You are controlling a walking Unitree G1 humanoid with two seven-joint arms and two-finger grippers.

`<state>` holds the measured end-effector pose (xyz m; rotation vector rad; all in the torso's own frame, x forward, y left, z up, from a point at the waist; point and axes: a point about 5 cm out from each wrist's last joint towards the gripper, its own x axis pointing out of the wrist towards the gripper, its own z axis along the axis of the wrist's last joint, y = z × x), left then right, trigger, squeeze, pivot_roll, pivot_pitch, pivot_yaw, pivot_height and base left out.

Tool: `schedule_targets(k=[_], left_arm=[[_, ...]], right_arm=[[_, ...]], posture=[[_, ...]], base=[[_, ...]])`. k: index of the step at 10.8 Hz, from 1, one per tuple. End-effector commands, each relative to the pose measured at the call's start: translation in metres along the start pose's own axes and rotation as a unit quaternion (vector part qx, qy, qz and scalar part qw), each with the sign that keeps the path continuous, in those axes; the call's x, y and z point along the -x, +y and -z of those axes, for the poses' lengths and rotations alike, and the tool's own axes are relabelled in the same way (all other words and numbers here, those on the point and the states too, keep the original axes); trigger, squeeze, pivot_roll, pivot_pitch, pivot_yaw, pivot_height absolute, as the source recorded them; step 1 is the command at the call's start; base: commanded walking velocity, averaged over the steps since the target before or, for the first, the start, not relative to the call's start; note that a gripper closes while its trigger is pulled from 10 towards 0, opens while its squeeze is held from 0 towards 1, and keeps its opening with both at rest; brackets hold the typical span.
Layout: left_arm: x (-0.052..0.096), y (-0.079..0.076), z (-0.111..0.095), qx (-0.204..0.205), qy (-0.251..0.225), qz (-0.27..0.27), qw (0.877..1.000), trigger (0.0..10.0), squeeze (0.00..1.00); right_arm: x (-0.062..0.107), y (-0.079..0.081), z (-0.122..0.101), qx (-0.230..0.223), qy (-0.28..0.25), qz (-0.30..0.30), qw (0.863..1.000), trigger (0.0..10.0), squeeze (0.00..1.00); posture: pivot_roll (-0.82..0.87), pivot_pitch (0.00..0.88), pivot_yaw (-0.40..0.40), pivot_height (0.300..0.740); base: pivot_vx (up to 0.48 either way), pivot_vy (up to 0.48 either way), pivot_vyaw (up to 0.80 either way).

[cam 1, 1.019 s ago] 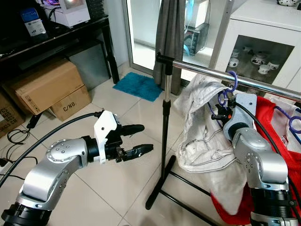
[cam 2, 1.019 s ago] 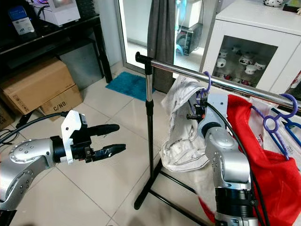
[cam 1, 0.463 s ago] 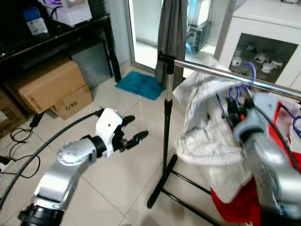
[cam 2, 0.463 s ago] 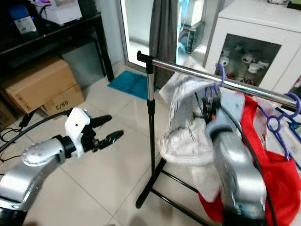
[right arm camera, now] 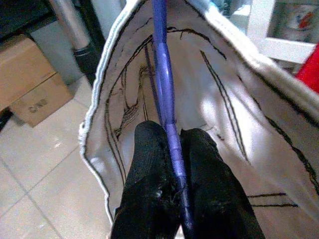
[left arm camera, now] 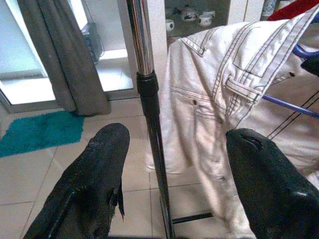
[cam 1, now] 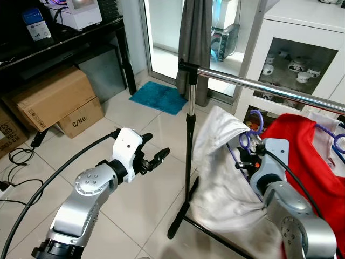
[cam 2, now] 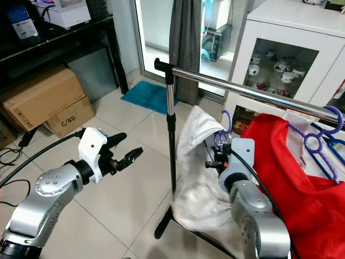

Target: Hang hanger

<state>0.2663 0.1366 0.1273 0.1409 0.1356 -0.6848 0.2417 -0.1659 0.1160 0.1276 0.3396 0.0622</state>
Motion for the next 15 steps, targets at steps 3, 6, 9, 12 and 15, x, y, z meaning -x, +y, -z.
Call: schedule_targets(k=[3,6,9,12,15], left_arm=[[-0.002,0.0,0.002,-0.001,0.003,0.003,1.0,10.0,0.0],[0.0,-0.001,-0.001,0.002,0.002,0.001,1.0,10.0,0.0],[0.004,0.003,0.003,0.001,0.007,-0.003,1.0,10.0,0.0],[-0.005,0.0,0.0,0.003,0.001,0.016,1.0,10.0,0.0],[-0.003,0.004,0.0,-0.003,0.004,0.018,1.0,10.0,0.0]], right_arm=[[0.006,0.006,-0.009,-0.011,-0.023,-0.011,1.0,0.0,0.0],[0.001,0.011,-0.01,-0.013,-0.021,-0.028,0.999,0.0,0.0],[0.002,0.015,-0.008,-0.019,-0.021,-0.032,0.999,0.0,0.0],[0.004,0.009,-0.011,-0.02,-0.03,-0.022,0.999,0.0,0.0],[0.001,0.017,-0.014,-0.02,-0.038,-0.044,0.998,0.0,0.0]], posture=[[-0.15,0.0,0.053,0.74],[-0.11,0.0,0.037,0.74],[-0.13,0.0,0.05,0.74],[-0.13,0.0,0.062,0.74],[-0.14,0.0,0.062,0.74]], base=[[0.0,0.0,0.0],[-0.191,0.0,0.0],[-0.289,0.0,0.0],[-0.279,0.0,0.0],[-0.252,0.0,0.0]])
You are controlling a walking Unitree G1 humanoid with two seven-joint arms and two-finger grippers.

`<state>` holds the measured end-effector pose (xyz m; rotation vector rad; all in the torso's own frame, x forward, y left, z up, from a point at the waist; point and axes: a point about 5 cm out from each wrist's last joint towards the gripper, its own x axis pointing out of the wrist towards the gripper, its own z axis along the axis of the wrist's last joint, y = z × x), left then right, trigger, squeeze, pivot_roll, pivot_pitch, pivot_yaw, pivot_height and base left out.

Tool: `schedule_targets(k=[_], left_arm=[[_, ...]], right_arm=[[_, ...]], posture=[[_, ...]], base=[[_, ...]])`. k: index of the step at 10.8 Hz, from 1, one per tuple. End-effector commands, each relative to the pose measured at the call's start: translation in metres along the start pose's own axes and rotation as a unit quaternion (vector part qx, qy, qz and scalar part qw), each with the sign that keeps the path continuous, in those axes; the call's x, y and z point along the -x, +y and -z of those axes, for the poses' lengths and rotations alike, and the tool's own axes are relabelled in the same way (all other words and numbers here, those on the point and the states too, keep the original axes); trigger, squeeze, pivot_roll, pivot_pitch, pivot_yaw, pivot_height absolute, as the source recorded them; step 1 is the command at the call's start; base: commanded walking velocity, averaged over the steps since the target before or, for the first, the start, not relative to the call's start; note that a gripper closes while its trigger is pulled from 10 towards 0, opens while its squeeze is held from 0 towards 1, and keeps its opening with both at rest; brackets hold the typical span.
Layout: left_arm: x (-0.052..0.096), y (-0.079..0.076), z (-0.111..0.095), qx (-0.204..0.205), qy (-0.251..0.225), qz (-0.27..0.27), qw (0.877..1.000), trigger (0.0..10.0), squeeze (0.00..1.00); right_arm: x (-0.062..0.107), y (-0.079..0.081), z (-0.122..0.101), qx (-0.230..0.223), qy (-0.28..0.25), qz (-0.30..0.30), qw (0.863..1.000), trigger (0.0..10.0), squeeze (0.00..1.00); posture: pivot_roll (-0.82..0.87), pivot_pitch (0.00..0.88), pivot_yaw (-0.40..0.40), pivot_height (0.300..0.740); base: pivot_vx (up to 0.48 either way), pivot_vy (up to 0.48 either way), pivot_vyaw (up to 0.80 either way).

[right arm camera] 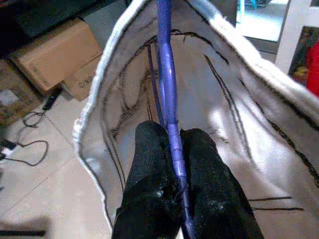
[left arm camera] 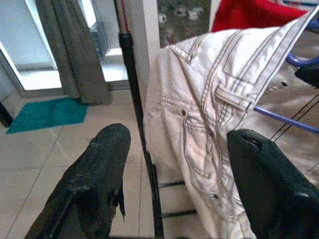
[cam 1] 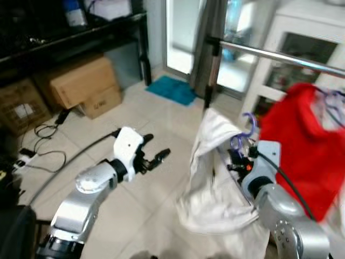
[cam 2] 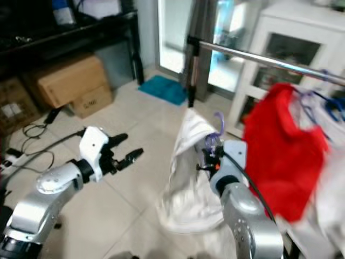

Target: Hang hanger

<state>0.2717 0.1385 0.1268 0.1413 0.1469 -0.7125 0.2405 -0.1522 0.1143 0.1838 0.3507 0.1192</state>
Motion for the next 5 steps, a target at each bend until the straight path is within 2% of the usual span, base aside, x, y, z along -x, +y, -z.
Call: schedule_targets(k=[1,2,3,4,5], left_arm=[[-0.003,0.003,-0.002,-0.013,0.001,-0.001,1.0,10.0,0.0],[-0.009,0.005,-0.002,-0.026,0.001,0.012,1.0,10.0,0.0],[-0.019,-0.001,-0.002,-0.042,-0.016,0.074,0.996,10.0,1.0],[-0.037,0.001,0.002,-0.109,0.014,0.074,0.991,10.0,1.0],[-0.05,0.002,0.004,-0.145,0.028,0.07,0.987,10.0,1.0]], right_arm=[[0.001,0.008,-0.022,0.005,-0.051,-0.029,0.998,0.0,0.0],[0.0,0.014,-0.028,0.003,-0.061,-0.052,0.997,0.0,0.0],[-0.001,0.02,-0.037,-0.01,-0.074,-0.076,0.994,0.0,0.0],[-0.003,0.027,-0.047,-0.023,-0.087,-0.099,0.991,0.0,0.0],[-0.004,0.032,-0.054,-0.032,-0.097,-0.117,0.988,0.0,0.0]], posture=[[-0.14,0.0,0.06,0.74],[-0.14,0.0,0.054,0.74],[-0.14,0.0,0.047,0.74],[-0.15,0.0,0.049,0.74],[-0.15,0.0,0.051,0.74]], base=[[0.0,0.0,0.0],[0.0,0.0,0.0],[0.0,0.0,0.0],[0.0,0.0,0.0],[0.0,0.0,0.0]])
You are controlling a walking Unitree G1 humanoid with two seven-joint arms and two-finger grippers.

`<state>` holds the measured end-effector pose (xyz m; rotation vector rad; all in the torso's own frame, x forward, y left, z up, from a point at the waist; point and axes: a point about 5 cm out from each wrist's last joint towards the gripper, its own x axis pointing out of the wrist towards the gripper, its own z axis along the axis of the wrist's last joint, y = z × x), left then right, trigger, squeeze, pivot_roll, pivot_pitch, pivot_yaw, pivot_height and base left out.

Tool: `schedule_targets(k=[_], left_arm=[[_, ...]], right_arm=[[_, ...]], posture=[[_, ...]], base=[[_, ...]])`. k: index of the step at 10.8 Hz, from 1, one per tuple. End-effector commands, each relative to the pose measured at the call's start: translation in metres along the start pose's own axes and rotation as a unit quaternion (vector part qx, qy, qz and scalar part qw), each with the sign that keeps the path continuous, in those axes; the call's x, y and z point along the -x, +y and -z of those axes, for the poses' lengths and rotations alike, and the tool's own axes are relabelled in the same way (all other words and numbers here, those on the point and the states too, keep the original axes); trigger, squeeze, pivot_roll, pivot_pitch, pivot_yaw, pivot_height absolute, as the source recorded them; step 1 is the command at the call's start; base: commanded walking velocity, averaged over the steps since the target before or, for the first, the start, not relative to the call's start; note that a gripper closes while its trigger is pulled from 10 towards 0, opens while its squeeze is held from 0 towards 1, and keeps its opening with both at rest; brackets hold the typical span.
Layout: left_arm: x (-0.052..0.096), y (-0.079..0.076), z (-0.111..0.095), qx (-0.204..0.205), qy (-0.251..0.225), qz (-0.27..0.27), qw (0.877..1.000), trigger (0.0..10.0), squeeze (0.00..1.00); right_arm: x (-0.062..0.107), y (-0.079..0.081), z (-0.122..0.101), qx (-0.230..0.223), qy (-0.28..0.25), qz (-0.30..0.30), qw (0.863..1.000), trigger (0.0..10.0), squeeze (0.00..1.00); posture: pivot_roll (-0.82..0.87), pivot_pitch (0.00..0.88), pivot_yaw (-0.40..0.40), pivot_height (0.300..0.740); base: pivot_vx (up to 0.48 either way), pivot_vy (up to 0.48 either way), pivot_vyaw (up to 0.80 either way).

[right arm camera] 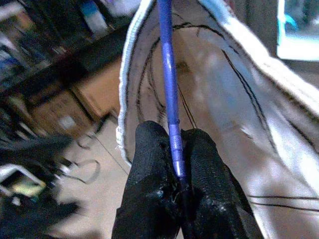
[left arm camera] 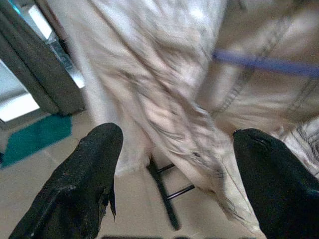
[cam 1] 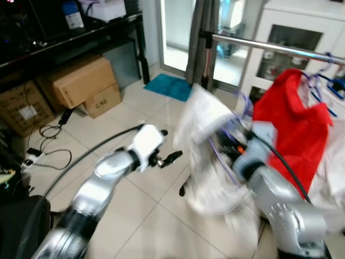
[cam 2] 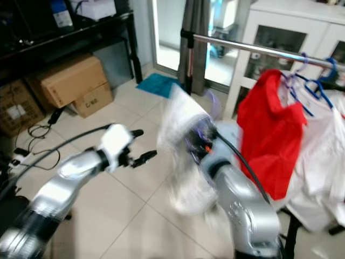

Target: Hang hanger

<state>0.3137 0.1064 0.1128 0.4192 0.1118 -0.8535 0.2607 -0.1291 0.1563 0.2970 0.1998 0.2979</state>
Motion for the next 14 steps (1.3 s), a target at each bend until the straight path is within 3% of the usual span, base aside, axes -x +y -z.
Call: schedule_targets(k=[1,2,5,6,7,11,14], left_arm=[[-0.007,0.004,-0.001,-0.035,0.005,-0.02,0.999,10.0,0.0],[-0.012,0.007,-0.003,-0.059,0.002,-0.032,0.998,10.0,0.0],[-0.035,0.003,-0.012,-0.066,-0.062,-0.037,0.995,10.0,0.0],[-0.041,0.003,-0.015,-0.057,-0.072,-0.036,0.995,2.7,0.0],[-0.043,0.006,-0.016,-0.051,-0.077,-0.043,0.995,0.0,0.0],[-0.042,0.02,-0.018,-0.036,-0.093,-0.095,0.991,0.0,0.0],[-0.036,0.023,-0.015,-0.027,-0.103,-0.096,0.99,0.0,0.0]], right_arm=[[0.001,0.009,-0.019,-0.002,-0.041,-0.03,0.999,0.0,0.0],[0.001,0.01,-0.023,-0.007,-0.046,-0.036,0.998,0.0,0.0],[0.001,0.026,-0.03,-0.017,-0.054,-0.078,0.995,0.0,0.0],[0.004,0.033,-0.034,-0.017,-0.06,-0.095,0.993,0.0,0.0],[0.006,0.034,-0.034,-0.015,-0.061,-0.099,0.993,0.0,0.0],[0.008,0.025,-0.035,-0.014,-0.062,-0.081,0.995,0.0,0.0],[0.003,0.026,-0.034,-0.015,-0.058,-0.084,0.995,0.0,0.0]], posture=[[-0.15,0.0,0.049,0.74],[-0.15,0.0,0.047,0.74],[-0.18,0.0,0.061,0.74],[-0.2,0.0,0.07,0.74],[-0.21,0.0,0.071,0.74],[-0.18,0.0,0.086,0.74],[-0.17,0.0,0.081,0.74]], base=[[0.0,0.0,0.0],[0.0,0.0,0.0],[0.0,0.0,0.0],[0.0,0.0,0.0],[0.0,0.0,0.0],[0.0,0.0,0.0],[0.0,0.0,0.0]])
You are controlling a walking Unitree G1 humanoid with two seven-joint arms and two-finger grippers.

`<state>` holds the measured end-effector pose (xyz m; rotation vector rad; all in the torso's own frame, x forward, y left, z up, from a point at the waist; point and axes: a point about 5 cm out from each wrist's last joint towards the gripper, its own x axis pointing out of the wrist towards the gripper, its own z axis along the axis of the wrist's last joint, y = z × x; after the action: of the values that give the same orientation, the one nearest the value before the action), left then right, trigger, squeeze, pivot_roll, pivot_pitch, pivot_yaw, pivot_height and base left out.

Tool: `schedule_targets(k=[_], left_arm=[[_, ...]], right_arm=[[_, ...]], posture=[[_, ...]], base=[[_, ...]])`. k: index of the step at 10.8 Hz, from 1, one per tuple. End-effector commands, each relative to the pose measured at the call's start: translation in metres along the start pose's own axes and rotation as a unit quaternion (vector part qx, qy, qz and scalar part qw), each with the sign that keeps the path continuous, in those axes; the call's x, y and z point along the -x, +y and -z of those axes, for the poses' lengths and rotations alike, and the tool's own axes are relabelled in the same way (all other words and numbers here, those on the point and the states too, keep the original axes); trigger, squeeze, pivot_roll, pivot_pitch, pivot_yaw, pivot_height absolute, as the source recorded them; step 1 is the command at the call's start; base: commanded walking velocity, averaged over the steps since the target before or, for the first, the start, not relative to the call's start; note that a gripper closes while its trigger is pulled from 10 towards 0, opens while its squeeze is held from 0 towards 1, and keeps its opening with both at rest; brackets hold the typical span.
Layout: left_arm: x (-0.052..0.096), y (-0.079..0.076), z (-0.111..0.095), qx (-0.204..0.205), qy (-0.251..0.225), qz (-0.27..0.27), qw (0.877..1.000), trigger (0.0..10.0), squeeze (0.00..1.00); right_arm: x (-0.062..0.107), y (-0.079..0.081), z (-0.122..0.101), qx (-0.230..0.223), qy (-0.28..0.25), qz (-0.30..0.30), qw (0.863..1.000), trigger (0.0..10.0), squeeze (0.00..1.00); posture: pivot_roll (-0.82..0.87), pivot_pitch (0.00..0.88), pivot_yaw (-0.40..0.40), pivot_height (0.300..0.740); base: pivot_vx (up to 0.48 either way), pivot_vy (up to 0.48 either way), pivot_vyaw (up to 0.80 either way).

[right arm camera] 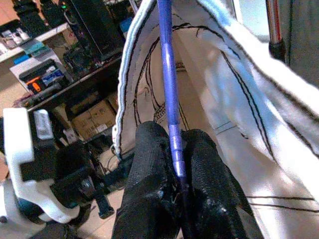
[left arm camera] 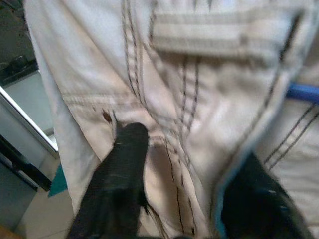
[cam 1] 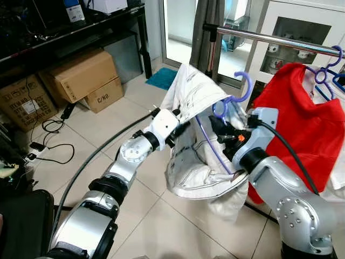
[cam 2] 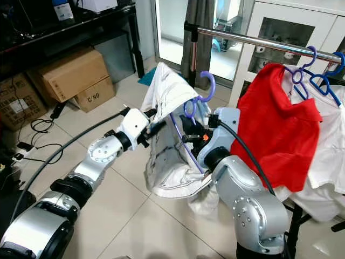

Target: Hang hanger

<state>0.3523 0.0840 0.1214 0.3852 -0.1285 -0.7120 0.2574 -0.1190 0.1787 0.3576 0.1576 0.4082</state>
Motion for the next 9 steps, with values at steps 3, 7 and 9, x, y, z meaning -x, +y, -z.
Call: schedule_targets(k=[3,7,9], left_arm=[[-0.002,0.003,-0.004,0.006,-0.014,-0.006,1.0,0.0,0.0],[0.011,0.018,0.0,0.017,-0.02,-0.027,0.999,0.0,0.0],[0.023,0.046,-0.008,0.003,-0.036,-0.061,0.998,0.0,0.0]], right_arm=[[0.004,0.006,-0.015,0.014,-0.038,-0.019,0.999,0.0,0.0],[0.005,-0.001,-0.012,0.021,-0.026,-0.013,0.999,0.0,0.0],[0.009,-0.007,-0.01,0.036,-0.016,0.002,0.999,0.0,0.0]], posture=[[-0.19,0.0,0.089,0.74],[-0.18,0.0,0.081,0.74],[-0.19,0.0,0.074,0.74]], base=[[0.0,0.0,0.0],[0.0,0.0,0.0],[0.0,0.0,0.0]])
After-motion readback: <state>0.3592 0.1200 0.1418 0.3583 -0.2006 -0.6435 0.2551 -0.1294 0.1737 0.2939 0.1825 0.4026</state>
